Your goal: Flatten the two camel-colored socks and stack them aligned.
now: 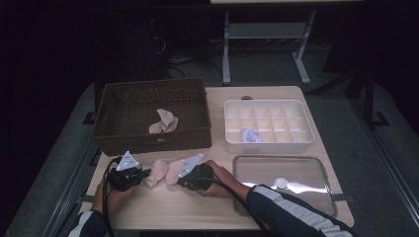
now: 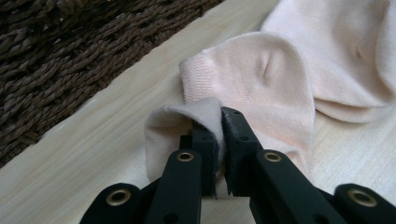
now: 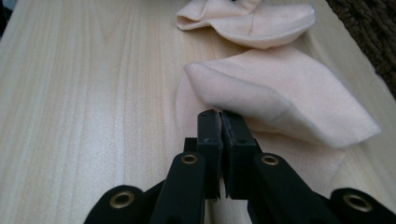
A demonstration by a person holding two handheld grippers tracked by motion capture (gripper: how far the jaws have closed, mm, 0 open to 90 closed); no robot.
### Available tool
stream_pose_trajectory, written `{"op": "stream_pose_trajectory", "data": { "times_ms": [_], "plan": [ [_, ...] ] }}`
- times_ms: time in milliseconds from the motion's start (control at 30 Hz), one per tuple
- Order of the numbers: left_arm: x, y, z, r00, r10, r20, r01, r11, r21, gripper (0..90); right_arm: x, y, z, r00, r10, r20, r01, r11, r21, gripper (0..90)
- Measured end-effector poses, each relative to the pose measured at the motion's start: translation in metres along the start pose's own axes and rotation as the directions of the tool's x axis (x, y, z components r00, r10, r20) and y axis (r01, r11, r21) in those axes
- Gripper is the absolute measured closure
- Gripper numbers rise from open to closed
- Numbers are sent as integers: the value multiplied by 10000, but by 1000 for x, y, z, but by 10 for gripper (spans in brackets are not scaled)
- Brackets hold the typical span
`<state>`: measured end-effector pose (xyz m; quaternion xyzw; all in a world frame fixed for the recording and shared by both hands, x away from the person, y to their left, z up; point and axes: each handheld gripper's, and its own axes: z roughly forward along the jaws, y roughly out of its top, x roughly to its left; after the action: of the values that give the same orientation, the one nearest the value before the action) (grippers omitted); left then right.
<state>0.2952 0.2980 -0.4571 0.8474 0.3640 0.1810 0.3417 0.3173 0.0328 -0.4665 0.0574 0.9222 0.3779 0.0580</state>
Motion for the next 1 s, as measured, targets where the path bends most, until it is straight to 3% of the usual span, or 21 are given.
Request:
{"op": "stream_pose_trajectory", "data": {
  "times_ms": [167,233,333,433,533,633,667,733,833,900,1000],
  "plan": [
    [0,2,-7,9999,-9,-129,6,9998,-196,728,-2,-6,-11,9996,9,-276,2,9993,375,862],
    [-2,5,-12,9997,-164,-176,155,9985,-519,660,-2,-12,-17,9988,-97,-480,118,9989,450,861],
    [-9,14,-24,9989,-39,-476,-5,9958,-917,564,1,-20,-27,9962,-131,-862,183,9980,599,853],
    [-17,23,-32,9991,97,-418,-151,9911,-1319,507,5,-27,-35,9947,-157,-1013,230,9972,709,839],
    [-31,33,-36,9998,192,-16,-192,9826,-1845,462,9,-36,-45,9944,-167,-1047,245,9970,736,838],
    [-55,43,-33,9938,881,683,-721,9754,-2081,435,10,-42,-51,9952,-163,-963,239,9967,778,838],
    [-64,47,-30,9883,1131,1026,-891,9728,-2138,420,11,-43,-52,9956,-97,-937,170,9968,783,838],
    [-84,51,-21,9714,1680,1679,-1333,9707,-2001,410,11,-46,-55,9957,2,-927,71,9969,785,838],
    [-109,56,-5,9381,2161,2707,-1704,9683,-1825,403,11,-48,-58,9962,1,-876,73,9964,848,838],
    [-121,59,6,9196,2354,3147,-1897,9672,-1692,420,11,-49,-58,9963,45,-853,26,9966,828,838],
    [-129,60,16,9038,2339,3583,-1878,9692,-1592,468,12,-49,-58,9968,28,-804,38,9967,811,836]
  ]
}}
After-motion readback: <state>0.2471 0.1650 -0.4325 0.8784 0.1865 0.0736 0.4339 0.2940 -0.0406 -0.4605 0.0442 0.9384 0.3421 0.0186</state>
